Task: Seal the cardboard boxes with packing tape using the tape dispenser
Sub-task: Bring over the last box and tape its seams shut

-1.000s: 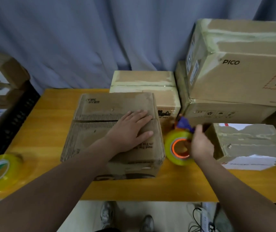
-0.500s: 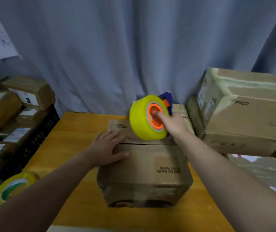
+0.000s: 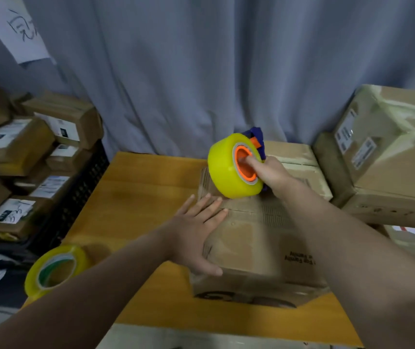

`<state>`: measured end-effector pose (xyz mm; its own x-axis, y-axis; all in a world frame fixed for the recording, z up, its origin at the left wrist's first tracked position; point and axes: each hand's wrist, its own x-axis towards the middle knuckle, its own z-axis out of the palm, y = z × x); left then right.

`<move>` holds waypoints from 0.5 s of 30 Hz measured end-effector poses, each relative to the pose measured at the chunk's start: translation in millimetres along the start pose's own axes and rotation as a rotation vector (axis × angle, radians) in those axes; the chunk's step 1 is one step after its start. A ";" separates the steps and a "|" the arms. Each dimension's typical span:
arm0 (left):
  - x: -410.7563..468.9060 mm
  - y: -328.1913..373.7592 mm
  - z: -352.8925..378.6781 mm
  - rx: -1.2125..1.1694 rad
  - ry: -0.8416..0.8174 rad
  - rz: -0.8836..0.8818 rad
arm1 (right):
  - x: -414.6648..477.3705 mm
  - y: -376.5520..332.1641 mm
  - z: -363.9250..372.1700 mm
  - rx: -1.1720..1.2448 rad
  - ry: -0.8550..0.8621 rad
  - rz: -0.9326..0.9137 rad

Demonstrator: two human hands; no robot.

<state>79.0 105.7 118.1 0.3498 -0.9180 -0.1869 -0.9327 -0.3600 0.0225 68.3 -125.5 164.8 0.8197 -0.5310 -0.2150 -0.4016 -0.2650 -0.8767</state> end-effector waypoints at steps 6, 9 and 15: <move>13.2 -11.9 -2.8 -0.070 -0.019 0.034 | -15.6 3.9 -20.5 0.119 0.071 -0.116; 18.0 -15.5 -6.0 -0.045 -0.053 0.030 | -35.3 -8.0 -40.5 0.089 0.082 -0.224; 15.1 -17.2 -8.1 -0.013 -0.075 0.047 | -73.4 -32.7 -61.4 -0.935 0.188 -0.576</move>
<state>101.0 96.6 122.9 0.2979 -0.9190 -0.2581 -0.9465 -0.3196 0.0455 -3.8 -127.3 235.7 0.9394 -0.2263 0.2574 -0.1961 -0.9708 -0.1379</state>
